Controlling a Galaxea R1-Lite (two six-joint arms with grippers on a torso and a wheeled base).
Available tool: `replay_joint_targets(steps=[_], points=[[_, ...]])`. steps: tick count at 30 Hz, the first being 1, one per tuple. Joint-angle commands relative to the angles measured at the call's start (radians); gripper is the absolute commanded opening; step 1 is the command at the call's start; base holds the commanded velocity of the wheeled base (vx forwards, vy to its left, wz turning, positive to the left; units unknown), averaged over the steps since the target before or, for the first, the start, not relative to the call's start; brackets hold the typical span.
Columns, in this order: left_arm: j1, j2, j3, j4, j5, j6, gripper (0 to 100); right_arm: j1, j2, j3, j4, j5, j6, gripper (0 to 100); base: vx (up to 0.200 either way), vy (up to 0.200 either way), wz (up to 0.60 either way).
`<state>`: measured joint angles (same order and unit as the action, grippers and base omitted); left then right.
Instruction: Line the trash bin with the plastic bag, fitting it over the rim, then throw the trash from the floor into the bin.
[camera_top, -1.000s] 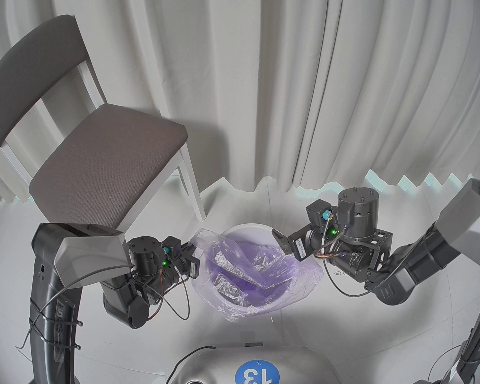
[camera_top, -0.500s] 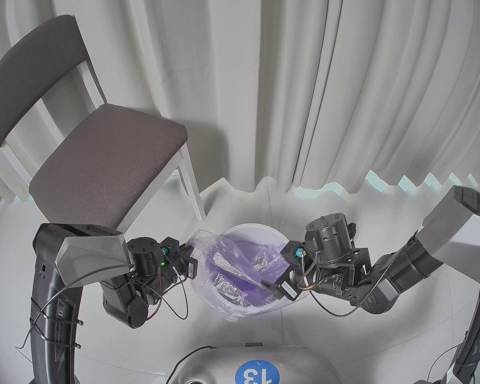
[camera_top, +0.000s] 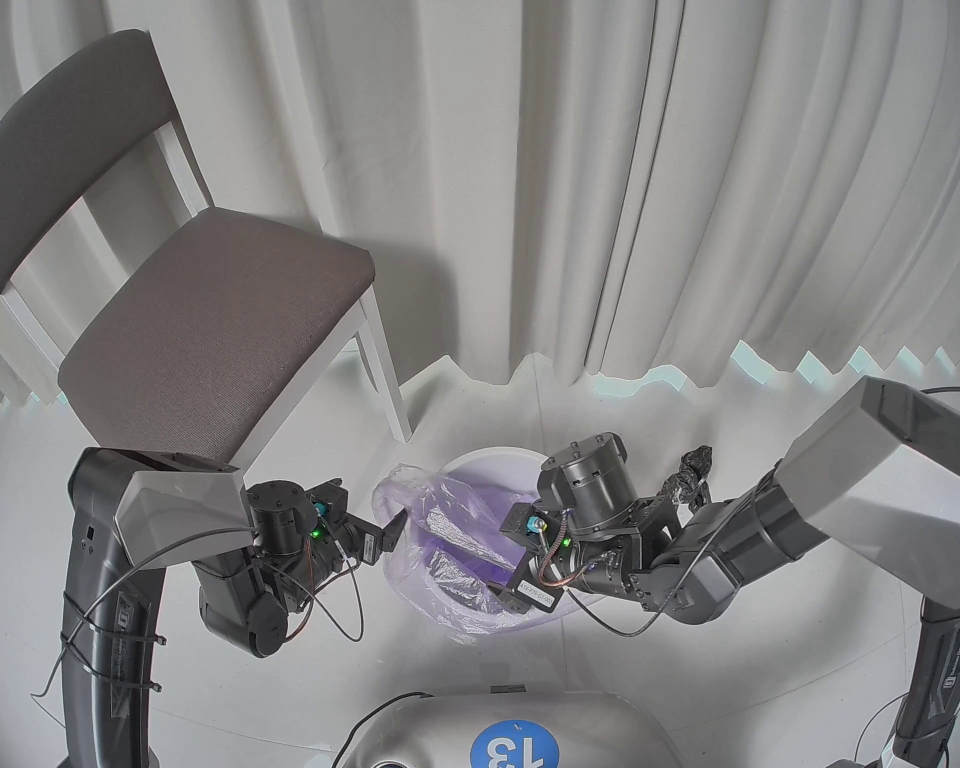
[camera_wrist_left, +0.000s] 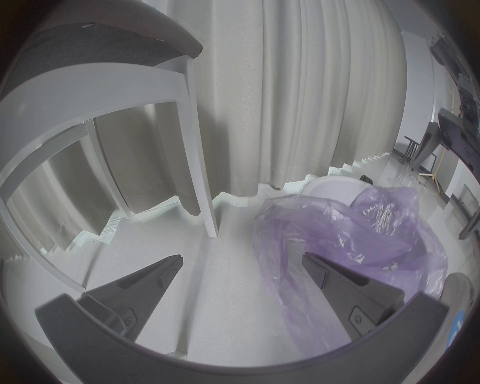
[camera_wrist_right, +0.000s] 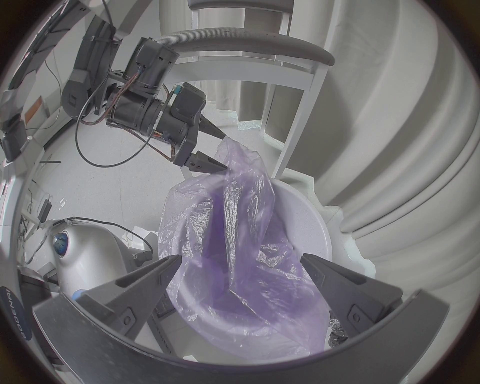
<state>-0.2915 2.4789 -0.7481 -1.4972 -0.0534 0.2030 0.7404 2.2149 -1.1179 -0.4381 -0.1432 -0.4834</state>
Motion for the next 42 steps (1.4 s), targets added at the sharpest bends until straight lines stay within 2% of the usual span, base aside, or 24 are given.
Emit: replay_joint_targets(steps=[1, 8, 18, 32, 36, 41, 42], points=[[0.017, 0.006, 0.013, -0.008, -0.002, 0.041, 100, -0.009, 0.075, -0.049, -0.007, -0.003, -0.024, 100, 0.000, 0.000, 0.00], [0.015, 0.005, 0.018, -0.017, -0.002, 0.042, 100, -0.042, 0.143, -0.086, -0.059, -0.004, -0.070, 100, 0.000, 0.000, 0.00], [0.005, -0.002, 0.033, -0.024, -0.002, 0.044, 100, -0.079, 0.203, -0.140, -0.062, -0.004, -0.100, 100, 0.000, 0.000, 0.00], [-0.003, 0.003, 0.038, -0.035, -0.002, 0.044, 100, -0.069, 0.262, -0.163, -0.099, -0.004, -0.104, 100, 0.000, 0.000, 0.00], [-0.003, 0.003, 0.039, -0.037, -0.002, 0.052, 100, -0.070, 0.266, -0.161, -0.113, -0.006, -0.133, 100, 0.000, 0.000, 0.00], [-0.003, 0.003, 0.039, -0.037, -0.002, 0.053, 100, -0.075, 0.262, -0.161, -0.114, -0.049, -0.155, 100, 0.000, 0.000, 0.00], [-0.005, 0.003, 0.039, -0.037, -0.002, 0.053, 100, -0.075, 0.262, -0.161, -0.119, -0.049, -0.153, 0, 0.000, 0.000, 0.00]])
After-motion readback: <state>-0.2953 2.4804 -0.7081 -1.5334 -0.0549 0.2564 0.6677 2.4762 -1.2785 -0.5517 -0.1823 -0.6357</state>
